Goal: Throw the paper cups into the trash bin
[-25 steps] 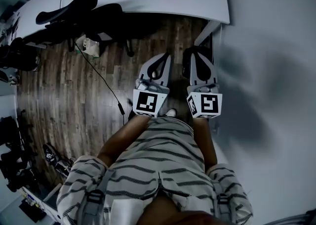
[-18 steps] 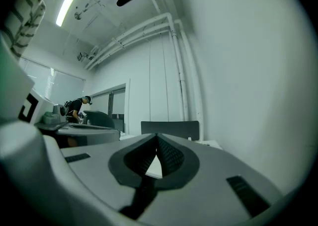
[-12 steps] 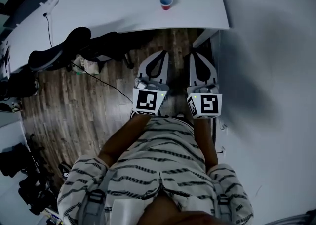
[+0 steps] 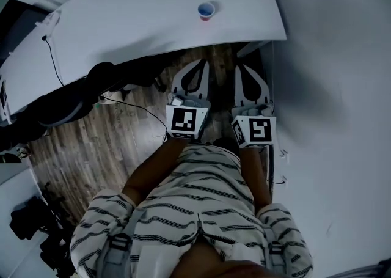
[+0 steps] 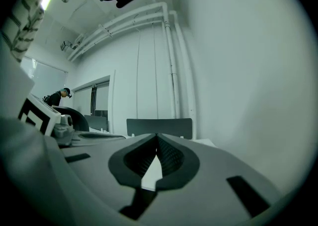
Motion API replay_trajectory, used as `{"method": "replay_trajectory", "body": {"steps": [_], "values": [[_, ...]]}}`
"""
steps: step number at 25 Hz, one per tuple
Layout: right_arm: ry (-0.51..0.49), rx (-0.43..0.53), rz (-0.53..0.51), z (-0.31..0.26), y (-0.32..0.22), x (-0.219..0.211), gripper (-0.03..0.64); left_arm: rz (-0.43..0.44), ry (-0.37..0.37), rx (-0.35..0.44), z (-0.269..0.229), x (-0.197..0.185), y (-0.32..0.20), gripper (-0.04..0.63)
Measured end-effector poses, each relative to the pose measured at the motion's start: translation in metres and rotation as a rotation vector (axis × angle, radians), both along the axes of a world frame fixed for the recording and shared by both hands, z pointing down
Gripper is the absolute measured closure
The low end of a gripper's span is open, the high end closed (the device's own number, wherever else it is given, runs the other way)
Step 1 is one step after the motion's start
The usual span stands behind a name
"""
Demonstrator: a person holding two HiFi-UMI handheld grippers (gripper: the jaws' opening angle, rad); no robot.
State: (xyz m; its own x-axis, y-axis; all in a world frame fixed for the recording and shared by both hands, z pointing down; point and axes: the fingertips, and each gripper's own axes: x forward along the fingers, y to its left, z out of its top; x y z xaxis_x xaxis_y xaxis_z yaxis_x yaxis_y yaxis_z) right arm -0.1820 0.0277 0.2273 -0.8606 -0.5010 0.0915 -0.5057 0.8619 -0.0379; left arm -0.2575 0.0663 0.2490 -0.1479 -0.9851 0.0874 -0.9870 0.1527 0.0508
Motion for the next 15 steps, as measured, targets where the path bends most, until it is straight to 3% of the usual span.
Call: {"method": "replay_trajectory", "body": {"steps": [10,15], "values": [[0.065,0.009,0.0,0.011,0.0,-0.036,0.601,0.016,0.029,-0.048,0.032,-0.05,-0.035,0.569],[0.079,-0.003,0.016,0.026,-0.017,-0.036,0.601,-0.006,0.007,-0.065,0.056,-0.068,-0.059,0.569]]}}
